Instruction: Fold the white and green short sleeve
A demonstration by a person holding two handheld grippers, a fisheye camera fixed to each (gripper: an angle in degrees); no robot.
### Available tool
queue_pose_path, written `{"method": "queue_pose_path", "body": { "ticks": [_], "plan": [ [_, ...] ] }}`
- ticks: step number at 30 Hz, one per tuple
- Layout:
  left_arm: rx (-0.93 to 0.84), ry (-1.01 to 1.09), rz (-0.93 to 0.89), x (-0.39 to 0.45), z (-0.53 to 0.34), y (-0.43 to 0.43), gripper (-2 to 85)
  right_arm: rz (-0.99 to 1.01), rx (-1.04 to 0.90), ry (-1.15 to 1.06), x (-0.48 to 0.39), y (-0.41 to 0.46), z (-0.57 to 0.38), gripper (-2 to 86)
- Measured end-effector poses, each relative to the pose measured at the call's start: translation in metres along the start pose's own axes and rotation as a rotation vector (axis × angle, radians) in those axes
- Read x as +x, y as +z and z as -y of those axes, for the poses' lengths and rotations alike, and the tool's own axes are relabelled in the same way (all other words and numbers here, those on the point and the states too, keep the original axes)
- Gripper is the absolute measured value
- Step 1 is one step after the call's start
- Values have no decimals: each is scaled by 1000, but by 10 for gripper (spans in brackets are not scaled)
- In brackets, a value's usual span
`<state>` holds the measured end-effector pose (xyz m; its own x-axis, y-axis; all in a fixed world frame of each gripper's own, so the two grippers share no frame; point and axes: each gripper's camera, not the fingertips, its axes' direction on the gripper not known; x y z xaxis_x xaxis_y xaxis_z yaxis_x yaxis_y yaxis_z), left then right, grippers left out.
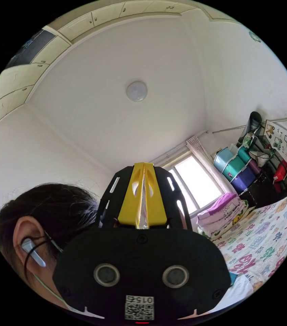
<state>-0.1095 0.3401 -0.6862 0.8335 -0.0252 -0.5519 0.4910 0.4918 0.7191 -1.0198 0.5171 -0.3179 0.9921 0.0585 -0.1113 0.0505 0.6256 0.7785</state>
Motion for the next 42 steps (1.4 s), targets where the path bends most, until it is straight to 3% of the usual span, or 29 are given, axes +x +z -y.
{"method": "queue_pose_path", "body": {
  "ticks": [7,11,13,17,20,24,27,30,39,42],
  "plan": [
    [-161,-31,74,-71,-29,71,-9,82,-99,22,3,49,32,-8],
    [-301,-20,-16,-134,-73,149,-9,95,-167,-113,2,94,52,-8],
    [-383,15,26,-157,-92,188,-9,23,-201,-186,7,117,56,-8],
    [-583,195,141,-211,-134,290,-8,-183,-487,-456,46,207,31,-9],
    [-743,260,271,-266,-166,373,-5,-166,-707,-597,106,277,-19,-9],
    [-1010,196,348,-355,-214,489,20,-156,-1133,-425,206,399,-86,-6],
    [-1120,174,475,-415,-243,552,53,-170,-1257,-367,258,475,-122,6],
    [-1200,147,538,-462,-263,604,77,-164,-1406,-376,295,556,-153,72],
    [-1248,16,496,-543,-302,711,110,-290,-1645,122,387,746,-177,136],
    [-1276,13,482,-553,-313,736,118,-330,-1680,105,384,786,-169,132]
  ]
}}
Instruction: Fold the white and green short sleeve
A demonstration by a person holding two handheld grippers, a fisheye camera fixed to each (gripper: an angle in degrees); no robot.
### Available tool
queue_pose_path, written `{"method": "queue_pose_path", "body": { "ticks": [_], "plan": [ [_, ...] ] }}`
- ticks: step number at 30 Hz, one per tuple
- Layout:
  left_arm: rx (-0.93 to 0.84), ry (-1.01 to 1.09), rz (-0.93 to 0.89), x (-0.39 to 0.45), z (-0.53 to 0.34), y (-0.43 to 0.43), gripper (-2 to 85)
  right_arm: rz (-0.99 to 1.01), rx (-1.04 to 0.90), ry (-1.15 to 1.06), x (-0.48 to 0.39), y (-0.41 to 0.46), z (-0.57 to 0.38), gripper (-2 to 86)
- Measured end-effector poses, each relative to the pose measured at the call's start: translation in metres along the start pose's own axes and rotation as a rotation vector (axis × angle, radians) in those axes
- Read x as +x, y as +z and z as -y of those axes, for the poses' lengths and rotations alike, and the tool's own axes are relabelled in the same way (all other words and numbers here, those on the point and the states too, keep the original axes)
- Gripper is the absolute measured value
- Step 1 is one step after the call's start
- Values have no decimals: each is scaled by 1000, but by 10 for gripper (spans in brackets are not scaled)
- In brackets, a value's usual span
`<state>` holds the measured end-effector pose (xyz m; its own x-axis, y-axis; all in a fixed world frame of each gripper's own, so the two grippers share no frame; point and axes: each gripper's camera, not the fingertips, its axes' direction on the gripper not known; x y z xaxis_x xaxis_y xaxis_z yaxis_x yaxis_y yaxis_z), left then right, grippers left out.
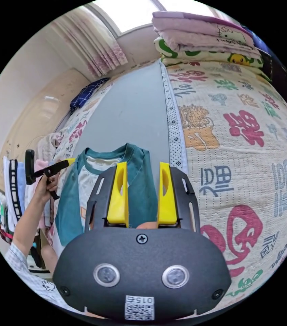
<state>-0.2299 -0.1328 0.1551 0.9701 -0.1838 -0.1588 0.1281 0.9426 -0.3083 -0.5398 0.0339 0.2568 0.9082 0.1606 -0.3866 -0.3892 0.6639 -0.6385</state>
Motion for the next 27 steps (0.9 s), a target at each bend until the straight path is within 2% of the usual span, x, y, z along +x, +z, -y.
{"method": "queue_pose_path", "body": {
  "ticks": [4,8,11,17,23,27],
  "plan": [
    [-13,37,65,14,15,9,94,-116,-21,-48,-23,-25,34,114],
    [-59,106,97,30,25,18,39,-43,-78,-75,-41,-56,63,71],
    [-101,118,92,37,31,19,15,-100,-96,-109,-53,-80,75,19],
    [30,121,109,56,40,-26,1,-139,18,-126,-64,-160,95,-7],
    [222,157,127,100,51,-95,-1,-117,213,-122,-81,-265,114,-8],
    [313,215,127,139,15,-138,-3,-79,255,-203,-91,-333,92,-8]
  ]
}}
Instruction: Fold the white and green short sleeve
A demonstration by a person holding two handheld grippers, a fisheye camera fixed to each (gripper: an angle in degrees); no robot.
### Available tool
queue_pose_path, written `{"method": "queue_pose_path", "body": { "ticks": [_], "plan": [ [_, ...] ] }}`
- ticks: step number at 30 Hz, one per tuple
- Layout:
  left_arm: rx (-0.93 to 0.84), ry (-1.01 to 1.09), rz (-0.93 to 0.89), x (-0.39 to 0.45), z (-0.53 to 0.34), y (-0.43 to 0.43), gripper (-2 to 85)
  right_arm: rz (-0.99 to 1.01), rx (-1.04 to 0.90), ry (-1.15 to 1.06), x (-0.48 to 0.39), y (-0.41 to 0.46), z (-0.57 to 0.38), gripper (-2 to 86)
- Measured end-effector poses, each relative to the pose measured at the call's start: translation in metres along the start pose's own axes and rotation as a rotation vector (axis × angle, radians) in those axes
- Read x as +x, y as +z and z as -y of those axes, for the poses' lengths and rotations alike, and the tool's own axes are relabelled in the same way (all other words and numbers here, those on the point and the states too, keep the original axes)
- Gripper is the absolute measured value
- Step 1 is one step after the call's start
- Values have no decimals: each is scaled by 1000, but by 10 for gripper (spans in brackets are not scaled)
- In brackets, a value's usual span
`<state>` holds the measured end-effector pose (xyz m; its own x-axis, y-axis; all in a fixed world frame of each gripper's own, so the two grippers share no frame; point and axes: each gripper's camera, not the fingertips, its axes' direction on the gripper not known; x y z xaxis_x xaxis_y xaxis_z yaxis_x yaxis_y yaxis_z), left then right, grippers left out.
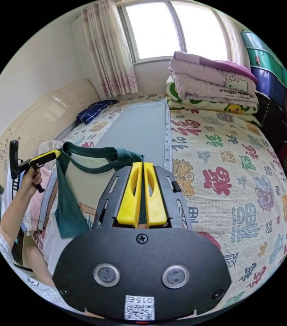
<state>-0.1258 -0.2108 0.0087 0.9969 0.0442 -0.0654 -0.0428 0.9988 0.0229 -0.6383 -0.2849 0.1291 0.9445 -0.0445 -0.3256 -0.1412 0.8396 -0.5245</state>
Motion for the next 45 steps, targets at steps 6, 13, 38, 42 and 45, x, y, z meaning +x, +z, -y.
{"method": "queue_pose_path", "body": {
  "ticks": [6,13,38,42,45],
  "plan": [
    [40,187,-104,76,-120,-99,-4,125,-7,-200,-18,-112,-99,-8],
    [-154,382,-235,113,-304,-145,-2,319,-228,-261,-29,-162,-264,-7],
    [-218,392,-284,110,-409,-188,43,299,-351,-124,13,-152,-300,60],
    [-119,228,-241,92,-374,-166,98,277,-137,219,81,-131,-270,87],
    [-120,39,-142,72,-357,-117,146,182,-105,435,112,-90,-252,157]
  ]
}}
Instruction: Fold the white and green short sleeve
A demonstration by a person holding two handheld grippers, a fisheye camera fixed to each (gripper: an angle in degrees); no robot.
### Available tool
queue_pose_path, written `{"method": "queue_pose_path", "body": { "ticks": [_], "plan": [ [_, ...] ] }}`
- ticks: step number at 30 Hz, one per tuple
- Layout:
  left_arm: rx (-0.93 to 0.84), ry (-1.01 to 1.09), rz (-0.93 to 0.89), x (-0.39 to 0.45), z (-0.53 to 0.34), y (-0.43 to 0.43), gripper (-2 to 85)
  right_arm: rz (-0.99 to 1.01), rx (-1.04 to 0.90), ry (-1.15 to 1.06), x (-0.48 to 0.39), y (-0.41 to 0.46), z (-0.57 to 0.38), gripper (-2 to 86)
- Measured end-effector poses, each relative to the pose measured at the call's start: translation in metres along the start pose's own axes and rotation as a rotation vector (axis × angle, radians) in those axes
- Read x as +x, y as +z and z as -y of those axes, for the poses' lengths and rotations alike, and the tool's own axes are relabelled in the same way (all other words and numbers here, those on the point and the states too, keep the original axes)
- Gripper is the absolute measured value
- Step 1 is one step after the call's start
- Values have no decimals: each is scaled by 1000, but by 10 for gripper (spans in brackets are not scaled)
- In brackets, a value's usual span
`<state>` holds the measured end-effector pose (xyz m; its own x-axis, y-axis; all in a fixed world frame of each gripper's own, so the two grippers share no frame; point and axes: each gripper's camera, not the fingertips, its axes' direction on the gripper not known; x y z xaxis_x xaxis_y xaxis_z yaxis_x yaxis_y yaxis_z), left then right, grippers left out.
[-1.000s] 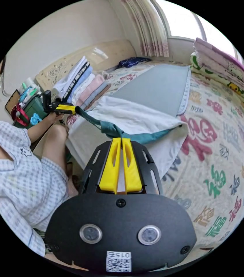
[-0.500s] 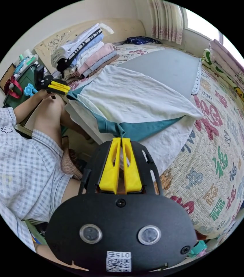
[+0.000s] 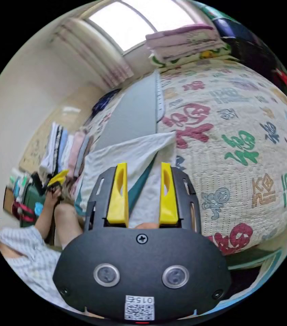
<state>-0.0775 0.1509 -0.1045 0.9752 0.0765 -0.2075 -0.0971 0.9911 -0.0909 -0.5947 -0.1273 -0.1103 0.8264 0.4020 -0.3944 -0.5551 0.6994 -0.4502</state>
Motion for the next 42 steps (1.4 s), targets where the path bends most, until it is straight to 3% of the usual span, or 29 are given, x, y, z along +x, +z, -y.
{"method": "queue_pose_path", "body": {
  "ticks": [3,7,12,21,32,37,40,42],
  "plan": [
    [-12,-242,82,-45,8,38,139,51,9,98,16,41,28,172],
    [-28,-418,147,-87,7,68,145,10,-29,146,27,92,56,172],
    [16,-566,61,-128,-12,87,131,53,-56,155,46,156,76,149],
    [40,-596,10,-163,-27,101,9,-19,44,181,77,217,83,10],
    [68,-549,29,-161,-26,116,3,-374,105,39,87,295,51,19],
    [48,-512,53,-157,-25,123,57,-607,289,-297,15,287,-5,16],
    [7,-491,24,-157,-22,132,75,-422,256,-641,-47,303,-57,22],
    [1,-495,25,-158,-26,137,60,-159,76,-801,-89,332,-104,40]
  ]
}}
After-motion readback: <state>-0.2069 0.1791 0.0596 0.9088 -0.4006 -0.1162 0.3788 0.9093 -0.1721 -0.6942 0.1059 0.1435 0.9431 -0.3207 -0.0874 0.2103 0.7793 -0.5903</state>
